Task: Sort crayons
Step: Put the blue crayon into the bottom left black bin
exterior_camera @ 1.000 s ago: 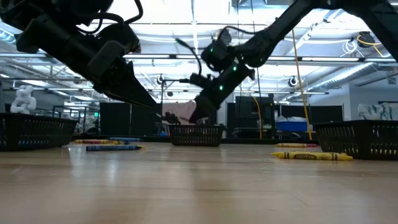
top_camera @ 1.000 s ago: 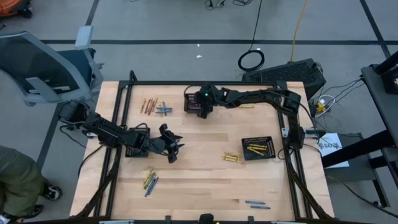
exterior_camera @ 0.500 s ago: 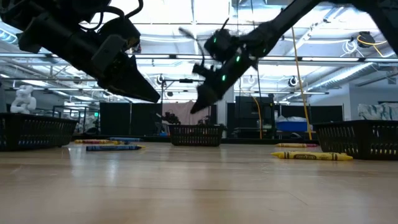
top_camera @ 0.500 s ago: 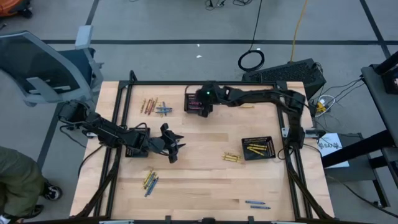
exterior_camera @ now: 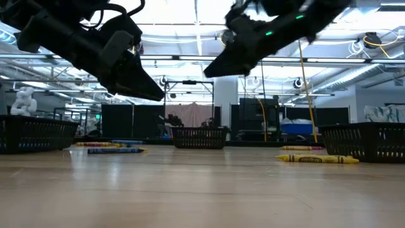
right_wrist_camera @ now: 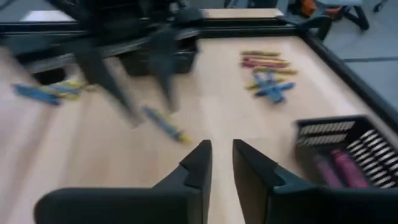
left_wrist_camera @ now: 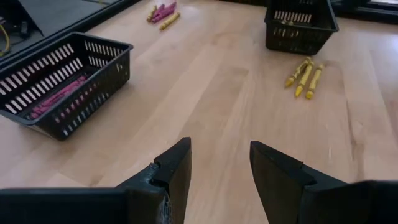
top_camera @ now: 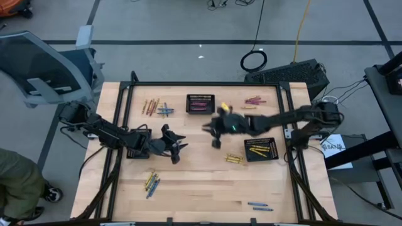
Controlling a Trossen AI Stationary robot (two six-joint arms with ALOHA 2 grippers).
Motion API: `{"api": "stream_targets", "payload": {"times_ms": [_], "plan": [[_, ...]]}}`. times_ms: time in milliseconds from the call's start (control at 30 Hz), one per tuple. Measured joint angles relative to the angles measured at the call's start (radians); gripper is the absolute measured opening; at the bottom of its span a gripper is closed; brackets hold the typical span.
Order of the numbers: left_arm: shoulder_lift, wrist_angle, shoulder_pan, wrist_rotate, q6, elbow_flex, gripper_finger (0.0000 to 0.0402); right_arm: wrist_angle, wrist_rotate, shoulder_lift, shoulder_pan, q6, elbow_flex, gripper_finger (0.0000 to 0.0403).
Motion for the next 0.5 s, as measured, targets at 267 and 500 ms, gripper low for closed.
{"api": "stream_targets", "payload": {"times_ms": [267,500], "plan": [[0.000,0.025,-0.067,-0.006,-0.053,0.000,0.0164,0.233,0.181,-0.008,0.240,0.136,-0.176,0.0026],[0.000,0.078,-0.103,-0.014,-0.021,0.001,0.0164,0.273,0.244,0.060,0.358,0.245,-0.202,0.0022]]}}
